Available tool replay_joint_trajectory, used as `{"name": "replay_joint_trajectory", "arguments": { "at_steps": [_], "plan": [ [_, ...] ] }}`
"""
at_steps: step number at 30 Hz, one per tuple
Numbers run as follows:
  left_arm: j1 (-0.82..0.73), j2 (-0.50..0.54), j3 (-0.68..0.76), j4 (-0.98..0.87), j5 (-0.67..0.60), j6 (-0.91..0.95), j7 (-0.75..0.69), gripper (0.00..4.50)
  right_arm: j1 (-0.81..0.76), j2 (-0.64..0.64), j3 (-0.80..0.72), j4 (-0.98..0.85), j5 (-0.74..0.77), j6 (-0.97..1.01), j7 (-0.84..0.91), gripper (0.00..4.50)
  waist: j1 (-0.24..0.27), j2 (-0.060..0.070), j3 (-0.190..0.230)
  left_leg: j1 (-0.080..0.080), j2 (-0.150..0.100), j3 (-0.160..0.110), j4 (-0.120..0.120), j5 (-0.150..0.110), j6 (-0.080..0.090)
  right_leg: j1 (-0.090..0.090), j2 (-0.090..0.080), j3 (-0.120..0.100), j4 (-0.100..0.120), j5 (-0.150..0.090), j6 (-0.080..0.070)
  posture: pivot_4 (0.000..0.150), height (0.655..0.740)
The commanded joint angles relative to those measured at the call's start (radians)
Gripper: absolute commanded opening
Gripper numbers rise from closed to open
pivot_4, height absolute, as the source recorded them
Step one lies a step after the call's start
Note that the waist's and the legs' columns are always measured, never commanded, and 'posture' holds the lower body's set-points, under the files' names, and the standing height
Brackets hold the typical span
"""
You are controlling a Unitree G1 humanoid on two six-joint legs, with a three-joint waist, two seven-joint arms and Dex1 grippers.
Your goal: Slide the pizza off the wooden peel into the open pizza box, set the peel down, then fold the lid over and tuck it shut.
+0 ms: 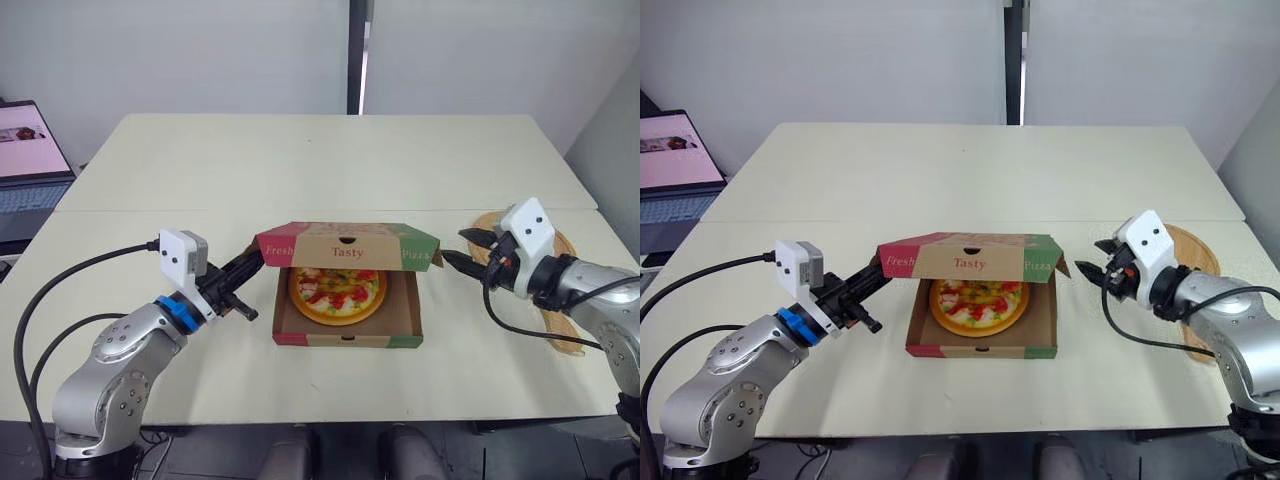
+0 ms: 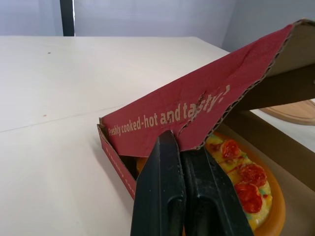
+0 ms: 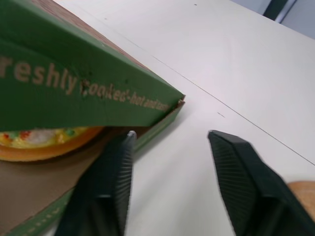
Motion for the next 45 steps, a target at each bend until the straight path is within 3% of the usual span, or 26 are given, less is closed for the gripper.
{"name": "replay_joint_trajectory", "arguments": {
  "at_steps": [1,4,5,17,26,34,38,43,45],
  "plan": [
    [0.025,0.013,-0.009,-0.026,0.005,-0.025,-0.027,0.0,-0.006,-0.001,0.007,-0.026,0.028,-0.003,0.033,1.08,0.001,0.0,0.0,0.0,0.0,0.0,0.0,0.0,0.0,0.0,0.0,0.0,0.0,0.0,0.0,0.15,0.7281],
    [0.041,0.021,-0.016,-0.027,0.008,-0.029,-0.046,0.0,0.0,-0.004,0.021,-0.032,0.032,-0.014,0.049,0.05,0.003,0.0,0.0,0.0,0.0,0.0,0.0,0.0,0.0,0.0,0.0,0.0,0.0,0.0,0.0,0.15,0.7281],
    [0.043,0.024,-0.017,-0.027,0.008,-0.029,-0.049,0.0,0.0,-0.003,0.025,-0.031,0.032,-0.013,0.052,0.02,0.003,0.0,0.0,0.0,0.0,0.0,0.0,0.0,0.0,0.0,0.0,0.0,0.0,0.0,0.0,0.15,0.7281],
    [0.039,0.034,-0.028,-0.016,0.02,-0.045,-0.056,0.0,0.013,0.045,0.082,-0.082,0.062,0.012,0.053,0.02,0.003,0.0,0.0,0.0,0.0,0.0,0.0,0.0,0.0,0.0,0.0,0.0,0.0,0.0,0.0,0.15,0.7281],
    [0.081,0.036,-0.079,0.01,0.083,-0.104,-0.106,0.0,0.071,0.014,0.1,-0.053,-0.007,-0.074,0.085,0.02,0.005,0.0,0.0,0.0,0.0,0.0,0.0,0.0,0.0,0.0,0.0,0.0,-0.001,0.0,0.0,0.15,0.7281],
    [0.081,0.048,-0.049,-0.018,0.026,-0.082,-0.125,0.0,0.078,0.02,0.104,-0.036,-0.02,-0.106,0.105,0.02,0.005,0.0,0.0,0.0,0.0,0.0,0.0,0.0,0.0,0.0,-0.001,0.0,-0.001,0.0,0.0,0.15,0.7281],
    [0.097,0.081,-0.026,-0.037,0.006,-0.068,-0.143,0.7,0.078,0.024,0.11,-0.029,-0.024,-0.119,0.109,0.0,0.004,0.0,0.0,0.0,0.0,0.0,0.0,0.0,0.0,0.0,-0.001,0.0,-0.001,0.0,0.0,0.15,0.7281],
    [0.137,0.174,0.011,-0.065,-0.006,-0.048,-0.198,2.08,0.083,0.024,0.112,-0.022,-0.028,-0.137,0.116,0.0,0.004,0.0,0.0,0.0,0.0,0.0,0.0,0.0,0.0,0.0,-0.001,0.0,-0.001,0.0,0.0,0.15,0.7281],
    [0.126,0.215,0.029,-0.064,-0.027,-0.02,-0.209,2.08,0.082,0.022,0.112,-0.016,-0.031,-0.144,0.12,0.0,0.005,0.0,0.0,0.0,0.0,0.0,0.0,0.0,0.0,0.0,-0.001,0.0,-0.001,0.0,0.0,0.15,0.7281]
  ]
}}
